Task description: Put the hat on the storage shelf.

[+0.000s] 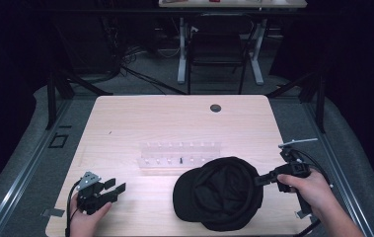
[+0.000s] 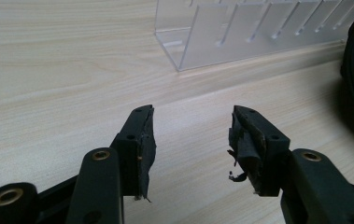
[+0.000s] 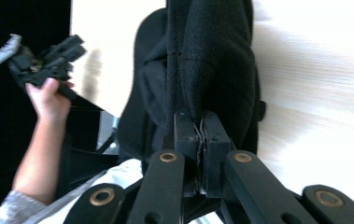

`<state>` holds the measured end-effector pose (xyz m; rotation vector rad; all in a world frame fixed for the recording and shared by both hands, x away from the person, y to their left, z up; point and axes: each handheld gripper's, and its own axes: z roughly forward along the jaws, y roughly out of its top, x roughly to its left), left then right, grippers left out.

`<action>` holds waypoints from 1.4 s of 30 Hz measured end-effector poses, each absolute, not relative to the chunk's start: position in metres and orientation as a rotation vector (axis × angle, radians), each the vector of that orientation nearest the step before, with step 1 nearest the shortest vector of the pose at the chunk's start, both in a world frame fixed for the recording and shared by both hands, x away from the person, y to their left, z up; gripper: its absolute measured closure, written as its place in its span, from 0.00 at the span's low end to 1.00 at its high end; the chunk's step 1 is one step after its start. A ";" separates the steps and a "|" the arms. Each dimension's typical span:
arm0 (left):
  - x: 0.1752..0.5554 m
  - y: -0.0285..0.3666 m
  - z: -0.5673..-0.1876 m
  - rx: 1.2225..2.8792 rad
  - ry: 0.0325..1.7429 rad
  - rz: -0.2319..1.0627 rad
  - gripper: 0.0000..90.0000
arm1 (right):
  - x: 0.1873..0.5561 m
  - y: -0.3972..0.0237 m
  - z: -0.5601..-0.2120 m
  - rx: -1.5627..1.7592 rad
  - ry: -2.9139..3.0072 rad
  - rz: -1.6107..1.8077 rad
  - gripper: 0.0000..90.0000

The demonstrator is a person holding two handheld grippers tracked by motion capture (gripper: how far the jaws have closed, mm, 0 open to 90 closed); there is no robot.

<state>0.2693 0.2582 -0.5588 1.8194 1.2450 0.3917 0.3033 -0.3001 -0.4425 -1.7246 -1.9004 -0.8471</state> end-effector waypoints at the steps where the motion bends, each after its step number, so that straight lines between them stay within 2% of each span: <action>1: 0.269 0.258 -0.559 1.819 1.245 0.392 0.55 | 0.304 -0.300 -0.441 -1.715 -1.894 -0.860 0.98; 20: 0.269 0.259 -0.558 1.813 1.245 0.395 0.55 | 0.298 -0.281 -0.407 -1.549 -1.787 -1.065 0.98; 42: 0.269 0.258 -0.558 1.815 1.246 0.397 0.55 | 0.296 -0.288 -0.367 -1.451 -1.673 -1.308 0.98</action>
